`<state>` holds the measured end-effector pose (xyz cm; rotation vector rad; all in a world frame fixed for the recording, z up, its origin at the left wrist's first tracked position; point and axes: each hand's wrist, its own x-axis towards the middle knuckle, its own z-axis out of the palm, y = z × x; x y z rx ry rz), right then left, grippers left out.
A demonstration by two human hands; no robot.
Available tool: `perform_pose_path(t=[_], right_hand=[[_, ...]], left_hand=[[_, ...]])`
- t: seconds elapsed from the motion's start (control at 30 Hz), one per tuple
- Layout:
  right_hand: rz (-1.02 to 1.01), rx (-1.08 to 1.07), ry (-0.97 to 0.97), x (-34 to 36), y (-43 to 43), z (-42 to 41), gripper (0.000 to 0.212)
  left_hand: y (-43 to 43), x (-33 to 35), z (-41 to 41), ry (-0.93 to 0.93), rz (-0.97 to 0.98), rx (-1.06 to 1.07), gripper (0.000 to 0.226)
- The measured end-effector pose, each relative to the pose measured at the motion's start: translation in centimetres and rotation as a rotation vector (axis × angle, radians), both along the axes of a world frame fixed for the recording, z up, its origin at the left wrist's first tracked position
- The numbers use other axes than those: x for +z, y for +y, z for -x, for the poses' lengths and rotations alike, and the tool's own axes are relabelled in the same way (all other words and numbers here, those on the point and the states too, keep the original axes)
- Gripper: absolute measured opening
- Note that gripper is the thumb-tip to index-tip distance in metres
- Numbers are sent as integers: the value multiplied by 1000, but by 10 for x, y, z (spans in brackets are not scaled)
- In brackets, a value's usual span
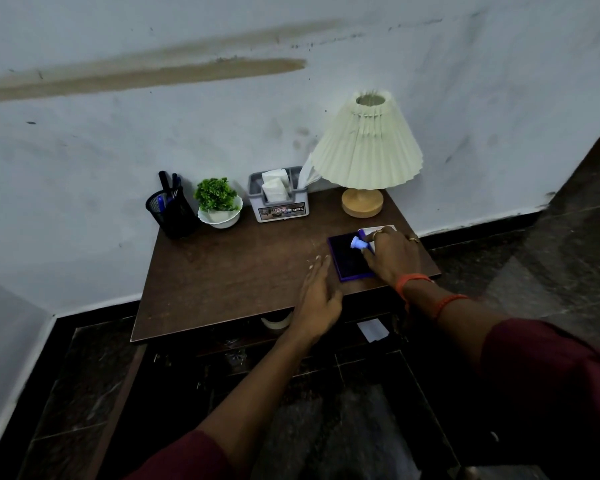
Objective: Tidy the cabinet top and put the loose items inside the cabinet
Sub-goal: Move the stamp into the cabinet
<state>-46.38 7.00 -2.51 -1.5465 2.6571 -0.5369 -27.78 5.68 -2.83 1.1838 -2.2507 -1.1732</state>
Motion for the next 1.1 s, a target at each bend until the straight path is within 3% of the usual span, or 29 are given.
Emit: perform_pose_path(t=[0.17, 0.6, 0.83, 1.1], right_hand=[[47, -8, -68, 0, 3, -1, 30], [303, -147, -529, 4, 33, -38, 24], [411, -76, -560, 12, 73, -64, 25], [314, -70, -686, -29, 127, -65, 30]], left_hand=[[1, 2, -2, 23, -29, 10, 68], [24, 20, -5, 123, -154, 36, 69], [48, 24, 7, 161, -203, 25, 73], [98, -18, 5, 179, -327, 58, 65]])
